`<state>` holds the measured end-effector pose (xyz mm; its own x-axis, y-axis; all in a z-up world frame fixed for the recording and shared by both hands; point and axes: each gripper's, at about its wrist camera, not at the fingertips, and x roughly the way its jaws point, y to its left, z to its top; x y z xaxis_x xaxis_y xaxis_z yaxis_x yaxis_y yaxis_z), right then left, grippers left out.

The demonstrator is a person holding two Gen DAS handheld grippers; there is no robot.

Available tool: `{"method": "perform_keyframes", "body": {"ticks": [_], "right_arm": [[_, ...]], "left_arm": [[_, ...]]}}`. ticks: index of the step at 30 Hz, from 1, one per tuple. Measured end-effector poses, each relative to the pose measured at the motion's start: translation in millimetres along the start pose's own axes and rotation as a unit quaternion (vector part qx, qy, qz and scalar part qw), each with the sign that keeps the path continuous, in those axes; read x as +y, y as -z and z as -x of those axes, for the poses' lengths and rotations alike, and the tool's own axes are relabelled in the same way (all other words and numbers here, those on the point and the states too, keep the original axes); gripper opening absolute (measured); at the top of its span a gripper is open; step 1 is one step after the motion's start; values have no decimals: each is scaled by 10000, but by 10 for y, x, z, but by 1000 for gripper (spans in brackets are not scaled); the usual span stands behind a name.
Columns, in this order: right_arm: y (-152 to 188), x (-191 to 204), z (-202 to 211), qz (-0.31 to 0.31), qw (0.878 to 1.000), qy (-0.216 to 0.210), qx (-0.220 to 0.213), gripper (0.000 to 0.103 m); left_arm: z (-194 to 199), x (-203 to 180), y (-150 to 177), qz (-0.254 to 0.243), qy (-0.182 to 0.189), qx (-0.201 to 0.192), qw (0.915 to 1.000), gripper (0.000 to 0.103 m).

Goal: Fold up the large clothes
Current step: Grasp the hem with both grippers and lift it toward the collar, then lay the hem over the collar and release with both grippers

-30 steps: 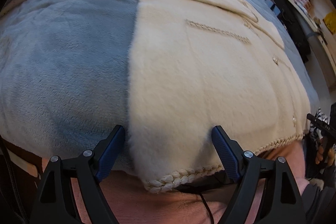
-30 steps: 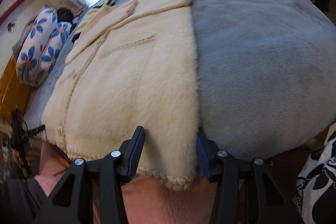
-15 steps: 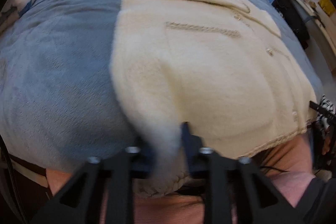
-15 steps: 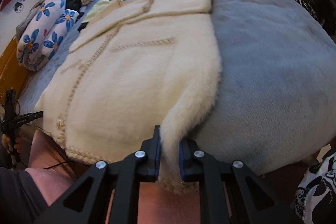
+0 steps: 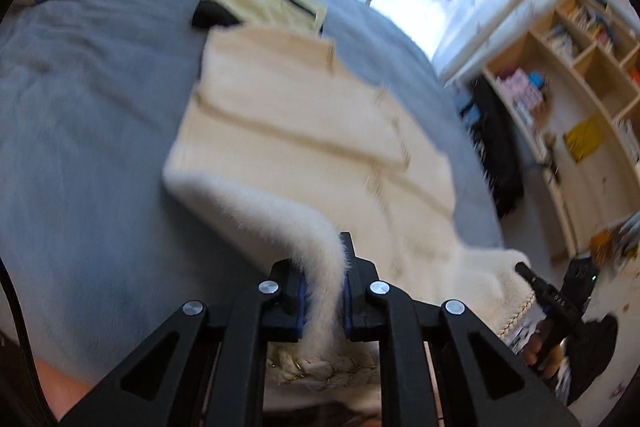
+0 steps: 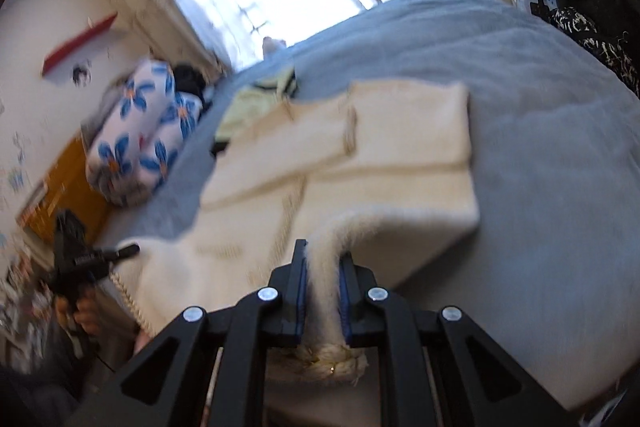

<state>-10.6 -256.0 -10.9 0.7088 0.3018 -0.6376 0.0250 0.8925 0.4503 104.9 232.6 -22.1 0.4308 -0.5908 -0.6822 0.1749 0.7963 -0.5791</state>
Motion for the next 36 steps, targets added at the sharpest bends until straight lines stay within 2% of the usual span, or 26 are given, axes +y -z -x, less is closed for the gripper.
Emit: {"method": "perform_keyframes", "body": {"ticks": [7,10,12,13,14,15,16,17,19,21,25,27,32,36], "right_arm": [[-973,-77,-318,-349,9987,93,-368,12],[-1378,-196,-565,-595,9970,247,-436,14],[-1635,-375,-831,-997,9934,427,-364,18],[-1728,-495,-974,-1256,9904,507,-276,25],[-1779,-593,-1097,-1477,9873,531,-238,30],[-1788,-661,-1170,-1583,9857,533,-226,40],[-1810,-749,-1310,-1690,9838,562,-193,47],[-1807,-785,-1401,-1676,9835,652,-176,49],[-1788,-826,-1549,-1538,9845,845,-61,50],[-1742,-876,-1732,-1415,9850,975,132,50],[-1654,-1047,-1984,-1355,9840,1089,401,50],[-1640,-1092,-2073,-1297,9837,1156,470,50],[-1642,-1200,-2250,-827,9838,1466,624,50],[-1643,-1295,-2351,-465,9824,1654,726,50]], "left_arm": [[-197,34,-975,334,-151,-313,9988,11],[-450,146,-1469,545,-357,-305,9974,12],[-675,245,-1769,715,-529,-165,9959,16],[-775,299,-1877,824,-588,-64,9948,20],[-900,379,-1984,943,-584,49,9938,30],[-974,426,-2050,1011,-566,63,9932,37],[-1046,478,-2113,1065,-573,6,9927,54],[-1083,505,-2159,1046,-655,-113,9923,69],[-1152,531,-2200,877,-794,-282,9926,81],[-1265,554,-2239,664,-917,-239,9933,81],[-1620,628,-2284,256,-1500,121,9883,81],[-1740,665,-2273,85,-1608,211,9867,81],[-2058,680,-2215,-531,-1782,433,9816,67],[-2290,714,-2172,-839,-1958,597,9752,66]]}}
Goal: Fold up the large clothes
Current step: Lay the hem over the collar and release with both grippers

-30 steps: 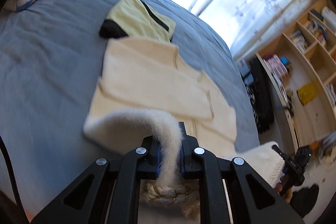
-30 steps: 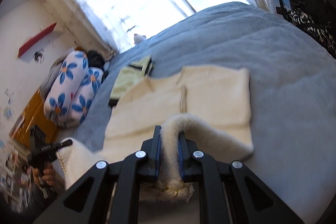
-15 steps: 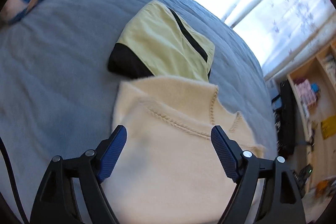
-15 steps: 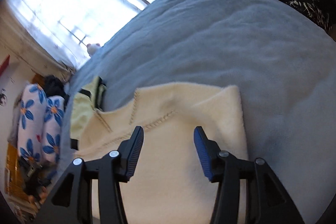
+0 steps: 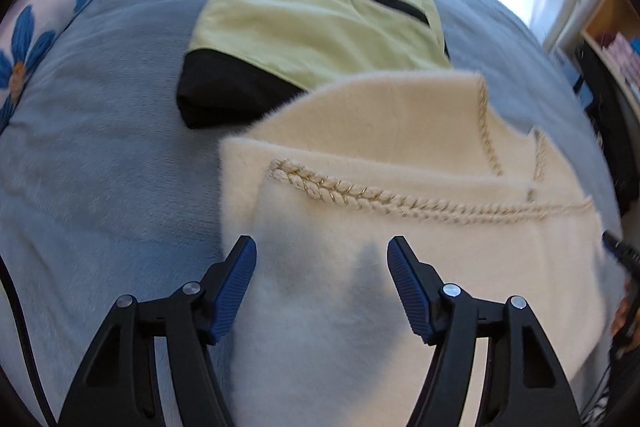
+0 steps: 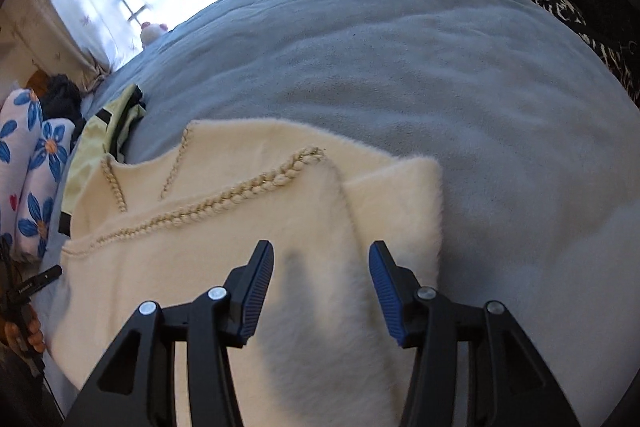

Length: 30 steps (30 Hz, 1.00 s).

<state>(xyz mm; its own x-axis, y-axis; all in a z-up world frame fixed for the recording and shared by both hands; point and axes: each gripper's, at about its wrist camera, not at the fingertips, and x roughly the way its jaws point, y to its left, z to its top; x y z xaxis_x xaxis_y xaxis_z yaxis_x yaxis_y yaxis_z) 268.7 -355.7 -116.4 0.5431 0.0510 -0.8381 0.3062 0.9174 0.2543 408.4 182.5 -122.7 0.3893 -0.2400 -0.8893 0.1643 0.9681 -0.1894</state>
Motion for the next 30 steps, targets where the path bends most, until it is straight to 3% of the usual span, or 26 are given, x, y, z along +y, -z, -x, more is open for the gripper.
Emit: {"method": "perform_keyframes", "body": {"ticks": [4,9,12,16,17,18,19,20,21,23,30], "right_arm": [[-66,-50,-117,123,9999,-76,38,50],[-209,50,-284,303,9990,-305,106,50],[-256,168,-419,453,9986,-211,185,52],[-237,270,-481,604,9981,22,80,48],[-212,293,-467,691,9976,74,0,44],[-185,313,-455,757,9969,202,-59,32],[-167,326,-438,782,9964,295,-109,19],[-136,327,-389,780,9960,375,-226,14],[-112,325,-345,749,9958,403,-324,10],[-26,333,-211,688,9947,475,-602,9],[159,403,461,653,9835,628,-1564,8]], "left_arm": [[-112,-12,9,-195,-140,-37,9997,66],[-186,75,-25,-112,39,-20,9999,66],[-216,89,-45,-134,113,-49,9998,64],[-255,65,-74,-185,128,-120,9997,48],[-258,51,-79,-198,117,-151,9996,42],[-258,37,-83,-224,73,-192,9995,38],[-269,5,-91,-260,-14,-244,9994,26],[-256,-7,-84,-280,-128,-307,9991,18],[-242,-17,-77,-279,-230,-347,9987,16],[-191,-50,-43,-265,-411,-459,9977,9],[327,-327,80,-637,-1073,-1371,9827,7]]}}
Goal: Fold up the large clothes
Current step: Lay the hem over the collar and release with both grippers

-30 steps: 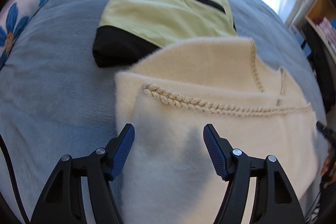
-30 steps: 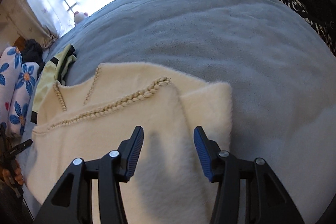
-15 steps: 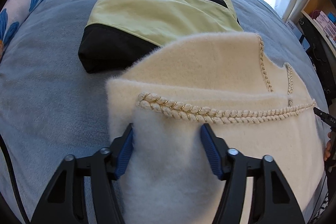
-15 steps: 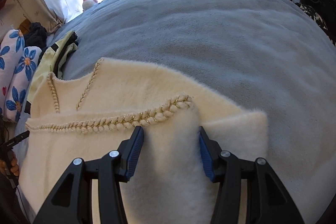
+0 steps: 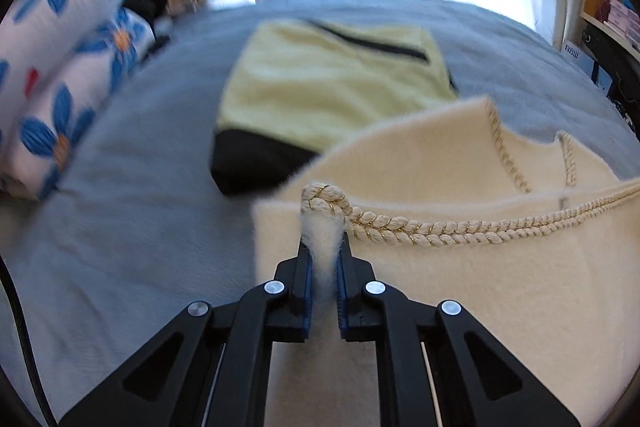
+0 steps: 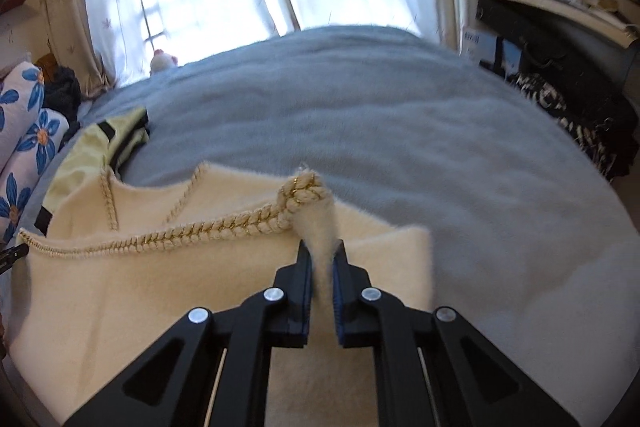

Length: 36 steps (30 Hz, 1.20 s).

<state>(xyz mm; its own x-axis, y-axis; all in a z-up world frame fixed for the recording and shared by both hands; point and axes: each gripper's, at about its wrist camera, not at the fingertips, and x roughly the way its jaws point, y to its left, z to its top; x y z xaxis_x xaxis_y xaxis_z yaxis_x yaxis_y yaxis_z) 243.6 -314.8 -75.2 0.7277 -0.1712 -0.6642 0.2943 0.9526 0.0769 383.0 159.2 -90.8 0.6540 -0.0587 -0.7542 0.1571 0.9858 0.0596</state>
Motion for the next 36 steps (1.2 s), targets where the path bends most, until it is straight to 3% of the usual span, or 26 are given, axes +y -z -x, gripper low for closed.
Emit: {"method": "perform_keyframes", "body": {"ticks": [5,9,13,16,18,23,26,30,34,36], "right_arm": [[-278,-17,385,-147,9980,116,-611,8],[-502,41,371,-115,9955,297,-890,8],[-721,71,215,-213,9939,391,-1009,8],[-770,80,-112,-193,9949,536,-835,8],[-702,83,-491,-170,9962,697,-488,8],[-268,-48,-1360,-337,9906,1041,820,8],[-252,-182,-1416,-668,9896,906,895,10],[-254,-306,-1408,-982,9867,775,1041,28],[-325,-425,-1162,-1356,9849,436,984,31],[-360,-481,-899,-1548,9855,159,679,31]], "left_arm": [[392,-25,-239,128,-83,-575,9982,7],[538,-66,-495,147,-324,-1059,9937,7],[433,-135,-742,327,-371,-1173,9919,7],[117,-203,-814,360,-508,-1060,9924,7],[-231,-249,-769,430,-538,-800,9944,7],[-931,-370,-500,266,-794,-212,9963,7],[-1036,-371,-481,310,-706,-199,9968,9],[-1076,-291,-497,457,-514,-96,9976,14],[-940,-226,-525,474,-626,73,9969,39],[-767,-182,-530,342,-797,128,9961,40]]}}
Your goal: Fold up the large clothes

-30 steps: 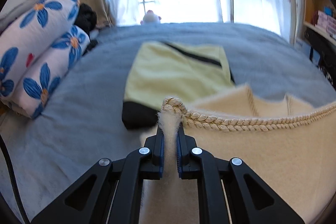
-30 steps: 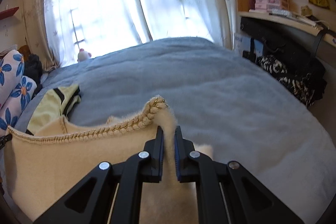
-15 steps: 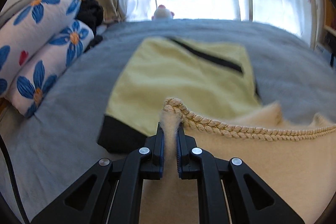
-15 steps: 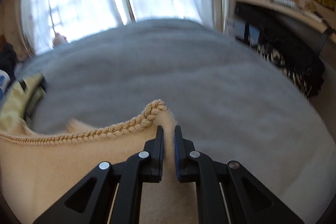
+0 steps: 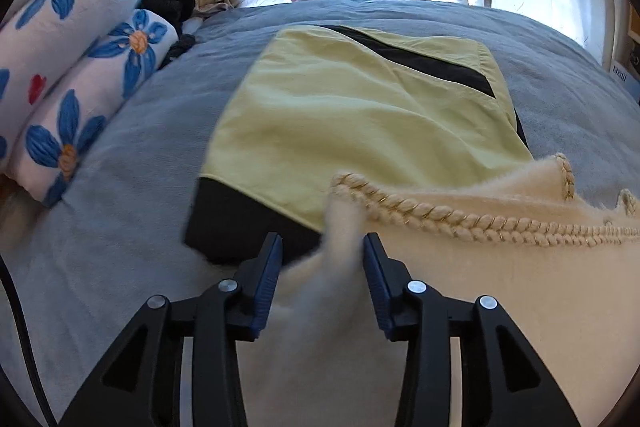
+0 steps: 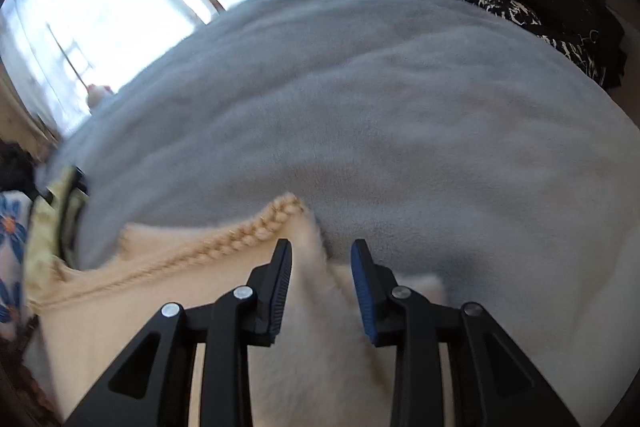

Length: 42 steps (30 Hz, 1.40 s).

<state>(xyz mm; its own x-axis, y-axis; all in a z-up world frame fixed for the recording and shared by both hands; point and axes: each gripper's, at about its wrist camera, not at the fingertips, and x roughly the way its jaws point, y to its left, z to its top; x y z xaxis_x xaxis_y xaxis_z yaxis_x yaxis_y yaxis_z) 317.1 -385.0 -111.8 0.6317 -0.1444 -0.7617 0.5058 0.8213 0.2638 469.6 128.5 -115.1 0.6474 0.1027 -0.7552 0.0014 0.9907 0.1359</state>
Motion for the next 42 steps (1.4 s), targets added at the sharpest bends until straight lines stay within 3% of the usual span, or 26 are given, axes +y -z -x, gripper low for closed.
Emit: {"method": "perform_keyframes", "body": {"ticks": [3,7,11,14,17,20,23,28,29,31,32,34,36,39,42], "right_arm": [[10,-101,389,-112,9988,-282,-372,31],[227,-27,667,361,9984,-291,-326,30],[606,190,780,893,9952,-386,-144,30],[908,463,790,1369,9895,-454,33,30],[1023,734,733,1728,9836,-510,122,30],[984,923,559,1613,9828,-808,386,30],[905,1040,362,1610,9828,-806,417,30],[746,885,46,1669,9854,-204,282,27],[693,789,24,1667,9858,-15,186,27],[592,574,1,1599,9850,656,5,27],[549,470,-1,1515,9857,735,-8,27],[496,268,12,1241,9913,421,102,14],[494,213,78,1211,9917,417,118,9],[594,310,290,1312,9904,427,99,10],[795,416,587,1334,9909,-90,156,12]], "left_arm": [[293,146,71,-103,-38,-99,9999,41],[645,289,322,-97,355,-120,9992,41],[874,283,717,53,763,107,9970,25],[999,173,976,55,1009,184,9947,20],[1025,35,1095,-3,950,162,9953,20],[873,-18,1035,191,1025,335,9940,20],[631,-53,909,171,770,331,9963,20],[251,293,701,635,408,318,9966,19],[179,371,679,674,283,359,9967,24],[92,523,682,873,405,381,9946,24],[65,560,693,904,210,424,9948,24],[12,587,726,891,265,552,9941,25],[67,600,735,967,283,521,9935,25],[263,521,764,866,195,481,9949,24],[586,441,871,728,371,375,9959,24]]}}
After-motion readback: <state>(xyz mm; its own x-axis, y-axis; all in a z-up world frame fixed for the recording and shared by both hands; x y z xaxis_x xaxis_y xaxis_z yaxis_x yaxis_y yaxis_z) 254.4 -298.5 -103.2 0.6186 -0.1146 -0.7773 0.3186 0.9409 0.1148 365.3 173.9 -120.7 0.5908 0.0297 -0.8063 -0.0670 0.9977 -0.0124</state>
